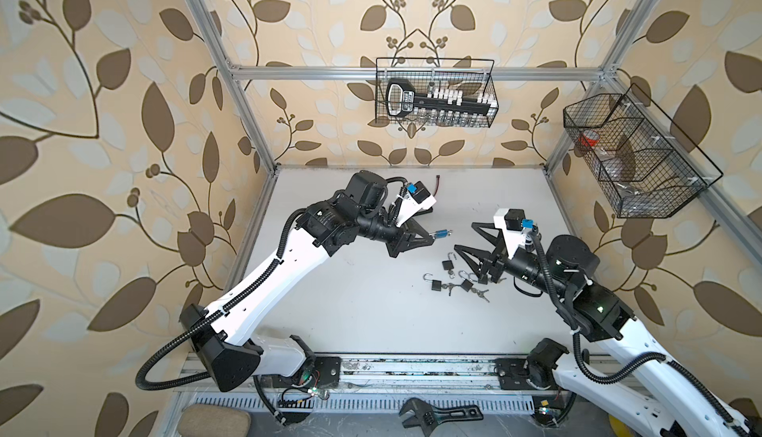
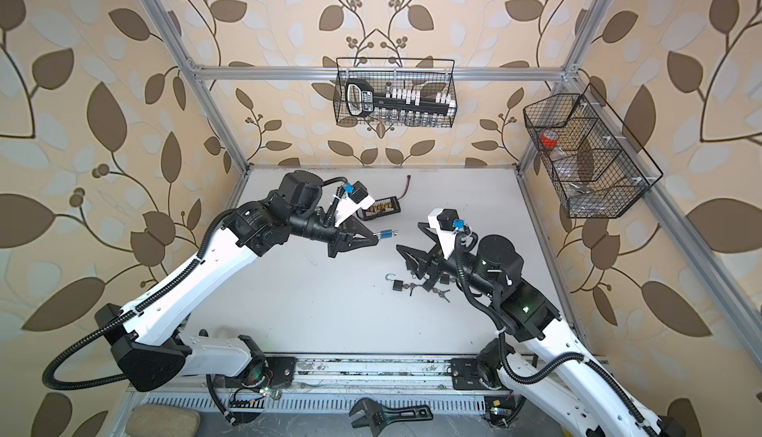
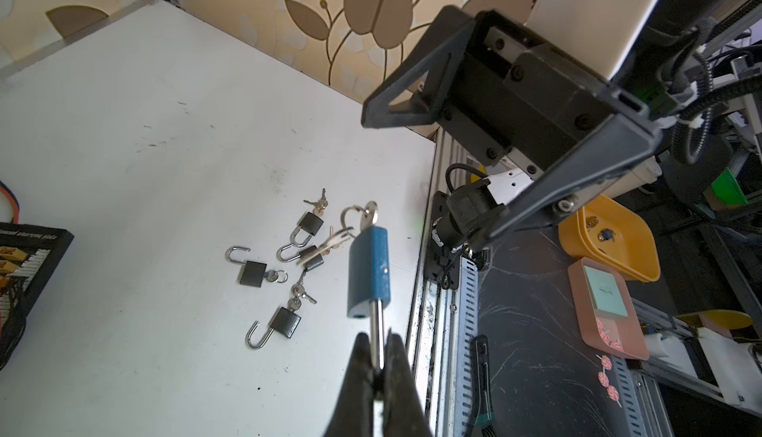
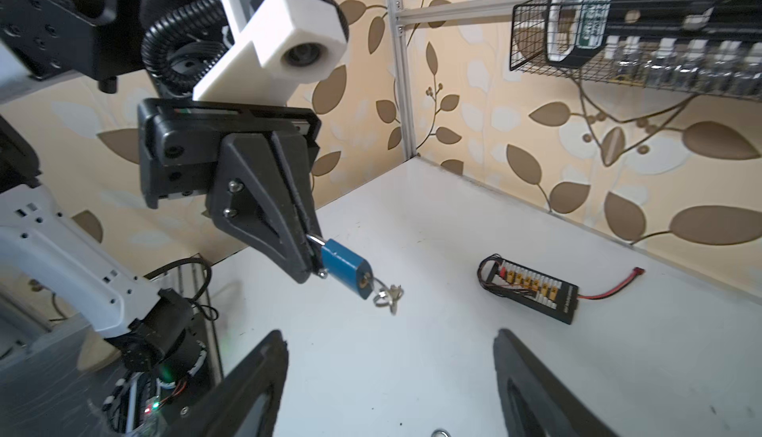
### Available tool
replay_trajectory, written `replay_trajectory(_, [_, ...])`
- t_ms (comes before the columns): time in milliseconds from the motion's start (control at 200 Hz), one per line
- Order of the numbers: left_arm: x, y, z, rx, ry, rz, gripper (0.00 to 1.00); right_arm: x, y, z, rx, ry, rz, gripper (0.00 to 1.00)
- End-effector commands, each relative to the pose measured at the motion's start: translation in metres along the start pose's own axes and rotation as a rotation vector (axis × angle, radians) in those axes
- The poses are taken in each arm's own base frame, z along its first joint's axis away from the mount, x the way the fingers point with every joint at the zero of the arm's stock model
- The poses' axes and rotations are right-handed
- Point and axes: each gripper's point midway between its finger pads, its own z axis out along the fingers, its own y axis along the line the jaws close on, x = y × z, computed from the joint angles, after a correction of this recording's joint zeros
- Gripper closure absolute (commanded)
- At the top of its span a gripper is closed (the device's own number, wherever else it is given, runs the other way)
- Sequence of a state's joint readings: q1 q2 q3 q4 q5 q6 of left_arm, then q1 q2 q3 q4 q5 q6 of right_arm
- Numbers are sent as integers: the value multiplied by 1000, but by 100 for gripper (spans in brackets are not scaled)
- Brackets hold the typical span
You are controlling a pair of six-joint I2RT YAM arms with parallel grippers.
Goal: Lock with the key
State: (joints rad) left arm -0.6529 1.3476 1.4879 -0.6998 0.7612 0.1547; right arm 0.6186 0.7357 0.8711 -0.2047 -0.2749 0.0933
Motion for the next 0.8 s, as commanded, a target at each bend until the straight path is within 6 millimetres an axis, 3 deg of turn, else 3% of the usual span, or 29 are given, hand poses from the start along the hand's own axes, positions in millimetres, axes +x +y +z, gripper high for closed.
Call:
replay_trajectory(0, [-19, -15, -3, 118, -70, 83, 100, -4, 19, 2, -116, 35, -77, 27])
replay_trajectory(190, [-16, -21, -6, 167, -102, 79, 100, -12, 27, 8, -320, 31, -22, 30])
replay_trajectory(390, [-10, -28, -10, 189, -113, 83, 100, -34, 16, -4, -490, -106, 77, 32])
replay_trajectory(795, [-4, -50, -16, 304, -134, 132, 100, -27, 29, -2, -635, -72, -30, 39])
